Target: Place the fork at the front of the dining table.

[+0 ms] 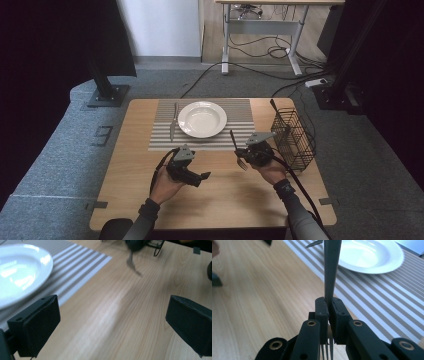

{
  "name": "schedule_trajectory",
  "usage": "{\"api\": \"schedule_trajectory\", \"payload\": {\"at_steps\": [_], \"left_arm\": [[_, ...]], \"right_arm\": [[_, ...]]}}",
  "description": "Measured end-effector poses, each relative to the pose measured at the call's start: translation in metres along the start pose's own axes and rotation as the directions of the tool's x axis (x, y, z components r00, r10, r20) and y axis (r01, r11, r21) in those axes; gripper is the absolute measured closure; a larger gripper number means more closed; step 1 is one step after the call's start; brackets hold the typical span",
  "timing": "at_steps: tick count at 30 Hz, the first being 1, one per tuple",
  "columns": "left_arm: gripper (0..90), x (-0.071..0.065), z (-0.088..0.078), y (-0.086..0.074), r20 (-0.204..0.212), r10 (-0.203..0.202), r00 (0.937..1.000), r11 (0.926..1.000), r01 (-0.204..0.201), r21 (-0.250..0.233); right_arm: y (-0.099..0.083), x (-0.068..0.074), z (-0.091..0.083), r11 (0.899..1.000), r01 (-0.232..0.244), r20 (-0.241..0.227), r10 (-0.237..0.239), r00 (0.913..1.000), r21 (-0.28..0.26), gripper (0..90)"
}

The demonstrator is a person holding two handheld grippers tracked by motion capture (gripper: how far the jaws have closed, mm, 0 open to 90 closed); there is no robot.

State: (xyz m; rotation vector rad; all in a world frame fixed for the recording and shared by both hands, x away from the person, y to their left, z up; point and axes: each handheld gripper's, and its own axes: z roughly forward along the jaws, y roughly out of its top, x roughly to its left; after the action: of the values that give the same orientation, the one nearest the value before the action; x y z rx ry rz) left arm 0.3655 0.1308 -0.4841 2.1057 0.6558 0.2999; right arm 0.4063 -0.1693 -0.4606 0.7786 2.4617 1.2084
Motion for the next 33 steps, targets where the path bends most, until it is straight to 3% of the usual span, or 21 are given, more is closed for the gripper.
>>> {"api": "schedule_trajectory", "payload": {"at_steps": [1,8,10,14,21,27,33], "left_arm": [[0.0,-0.001,0.001,-0.013,-0.013,-0.012,0.9998,0.9998,0.012,0.012],[0.0,-0.002,0.011,-0.055,-0.015,-0.074,0.9972,0.9951,0.075,0.065],[0.0,-0.004,0.012,-0.06,-0.024,-0.061,0.9979,0.9941,0.063,0.089],[0.0,-0.007,0.014,-0.064,-0.042,-0.019,0.9989,0.9929,0.024,0.117],[0.0,-0.008,0.015,-0.065,-0.042,-0.016,0.999,0.9917,0.021,0.127],[0.0,-0.009,0.017,-0.065,-0.045,-0.006,0.999,0.9886,0.012,0.15],[0.6,-0.012,0.02,-0.064,-0.053,0.022,0.9983,0.9812,-0.011,0.193]], "right_arm": [[0.0,-0.002,-0.001,1.0,-0.004,0.007,0.004,1.0,0.0,84.1],[0.006,-0.02,-0.004,0.999,-0.044,0.065,0.044,0.9969,0.009,84.1],[0.01,-0.024,-0.003,0.999,-0.052,0.085,0.051,0.9951,0.015,84.1],[0.019,-0.033,-0.003,0.998,-0.069,0.116,0.068,0.991,0.007,84.1],[0.036,-0.046,0.001,0.996,-0.087,0.155,0.084,0.9844,0.012,84.1],[0.053,-0.059,0.015,0.993,-0.111,0.195,0.099,0.9757,0.049,84.2],[0.059,-0.068,0.028,0.988,-0.133,0.217,0.115,0.9695,0.073,84.1]]}}
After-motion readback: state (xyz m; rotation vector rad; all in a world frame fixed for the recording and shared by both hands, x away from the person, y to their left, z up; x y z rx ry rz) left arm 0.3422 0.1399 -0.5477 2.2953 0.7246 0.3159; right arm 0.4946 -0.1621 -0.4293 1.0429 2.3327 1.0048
